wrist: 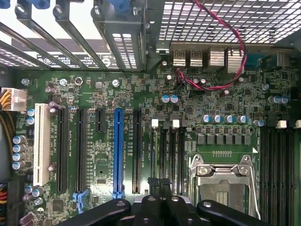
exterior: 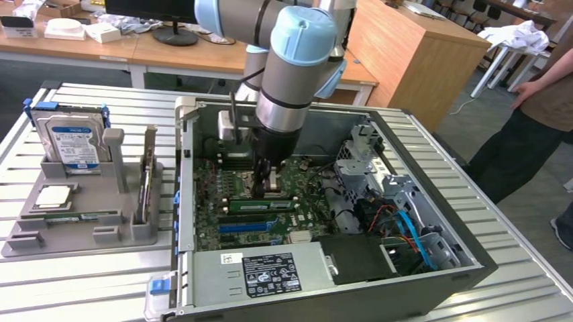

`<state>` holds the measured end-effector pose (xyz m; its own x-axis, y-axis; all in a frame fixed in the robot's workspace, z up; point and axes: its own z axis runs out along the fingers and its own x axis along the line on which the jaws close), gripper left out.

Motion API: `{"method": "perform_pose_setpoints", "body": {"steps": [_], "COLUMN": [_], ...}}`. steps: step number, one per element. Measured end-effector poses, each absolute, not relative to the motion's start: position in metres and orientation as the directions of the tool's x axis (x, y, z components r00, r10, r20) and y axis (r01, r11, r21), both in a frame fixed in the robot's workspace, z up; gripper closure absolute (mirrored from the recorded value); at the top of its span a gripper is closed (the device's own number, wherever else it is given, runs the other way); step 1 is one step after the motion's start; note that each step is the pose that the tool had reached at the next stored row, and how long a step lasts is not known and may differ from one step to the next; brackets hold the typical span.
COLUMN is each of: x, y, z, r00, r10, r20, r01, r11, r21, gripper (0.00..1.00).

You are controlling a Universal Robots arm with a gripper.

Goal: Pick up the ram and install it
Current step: 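Press down the ram until it locks into place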

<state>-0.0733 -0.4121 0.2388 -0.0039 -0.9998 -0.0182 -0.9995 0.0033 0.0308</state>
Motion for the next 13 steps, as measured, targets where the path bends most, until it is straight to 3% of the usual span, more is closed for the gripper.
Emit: {"method": "perform_pose_setpoints", "body": {"steps": [13], "x": [-0.0733], "y": [-0.4121], "z": [0.2338], "r00": [-0.004], "r10": [-1.0], "r20": [-0.018], "r01": [-1.0], "r11": [0.003], "r21": [0.031], "gripper": [0.9]}}
